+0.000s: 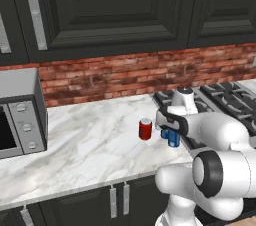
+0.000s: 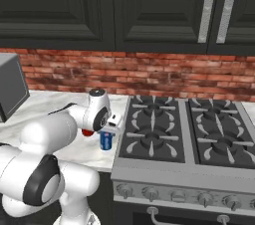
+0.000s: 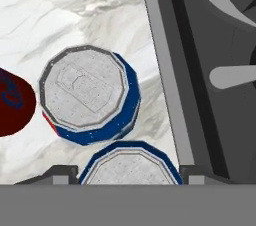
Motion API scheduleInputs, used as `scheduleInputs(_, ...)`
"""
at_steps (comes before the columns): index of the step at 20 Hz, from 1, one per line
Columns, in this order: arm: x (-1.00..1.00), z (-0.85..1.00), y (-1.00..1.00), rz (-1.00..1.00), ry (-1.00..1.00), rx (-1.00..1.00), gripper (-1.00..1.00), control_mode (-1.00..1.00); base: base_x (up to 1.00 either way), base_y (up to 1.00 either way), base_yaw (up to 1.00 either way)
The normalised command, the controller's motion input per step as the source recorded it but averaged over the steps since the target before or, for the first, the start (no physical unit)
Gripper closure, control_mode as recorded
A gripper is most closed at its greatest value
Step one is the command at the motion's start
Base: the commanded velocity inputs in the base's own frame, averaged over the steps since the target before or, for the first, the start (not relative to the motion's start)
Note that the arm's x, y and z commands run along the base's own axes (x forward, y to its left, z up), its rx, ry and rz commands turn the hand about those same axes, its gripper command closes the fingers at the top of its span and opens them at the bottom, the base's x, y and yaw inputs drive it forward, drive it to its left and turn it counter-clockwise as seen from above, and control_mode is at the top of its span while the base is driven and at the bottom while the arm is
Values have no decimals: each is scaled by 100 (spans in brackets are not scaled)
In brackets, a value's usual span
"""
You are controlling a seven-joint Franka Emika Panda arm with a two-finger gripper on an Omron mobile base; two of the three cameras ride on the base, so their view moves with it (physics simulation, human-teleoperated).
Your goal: Four empty soda cans are scattered around the kitchen. Gather all the cans and cluster them next to the stove for recycling.
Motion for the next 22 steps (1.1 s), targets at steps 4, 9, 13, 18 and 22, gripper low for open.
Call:
scheduleInputs(4,-7,-2,1,0,0,0,-100,-100,0,0,0)
scheduleInputs(9,-24,0,0,0,-2,0,-100,-100,0,0,0)
scheduleInputs(13,-44,2,0,0,-11,0,-100,-100,0,0,0)
scheduleInputs(18,-49,23,0,0,-13,0,-100,-100,0,0,0)
scheduleInputs(22,-49,41,2,0,-8,1,-100,-100,0,0,0)
